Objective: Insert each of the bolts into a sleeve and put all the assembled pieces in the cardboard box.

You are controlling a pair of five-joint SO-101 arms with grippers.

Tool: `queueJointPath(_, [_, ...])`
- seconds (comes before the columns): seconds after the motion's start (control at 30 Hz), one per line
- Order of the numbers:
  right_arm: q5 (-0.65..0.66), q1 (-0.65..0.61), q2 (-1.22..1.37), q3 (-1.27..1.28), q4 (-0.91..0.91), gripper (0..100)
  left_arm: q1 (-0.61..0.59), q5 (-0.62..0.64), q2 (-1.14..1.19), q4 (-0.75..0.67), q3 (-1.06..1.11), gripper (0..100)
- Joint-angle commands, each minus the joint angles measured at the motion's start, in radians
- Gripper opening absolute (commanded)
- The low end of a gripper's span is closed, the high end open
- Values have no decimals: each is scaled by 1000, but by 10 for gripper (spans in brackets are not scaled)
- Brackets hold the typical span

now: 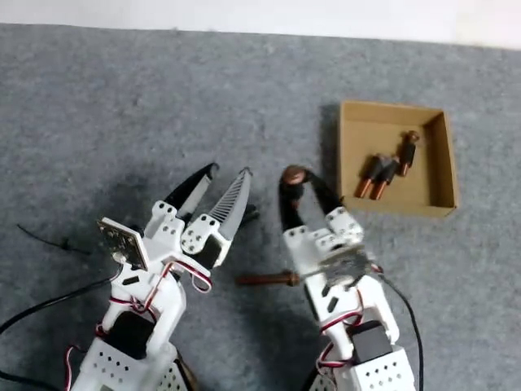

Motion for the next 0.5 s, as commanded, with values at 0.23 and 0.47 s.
queueJointPath(0.23, [-101, 127, -21, 93, -113, 6, -13, 14, -25, 5, -58, 181])
queueJointPath(0.47, [-103, 145, -21, 84, -113, 6, -13, 14, -24, 5, -47, 181])
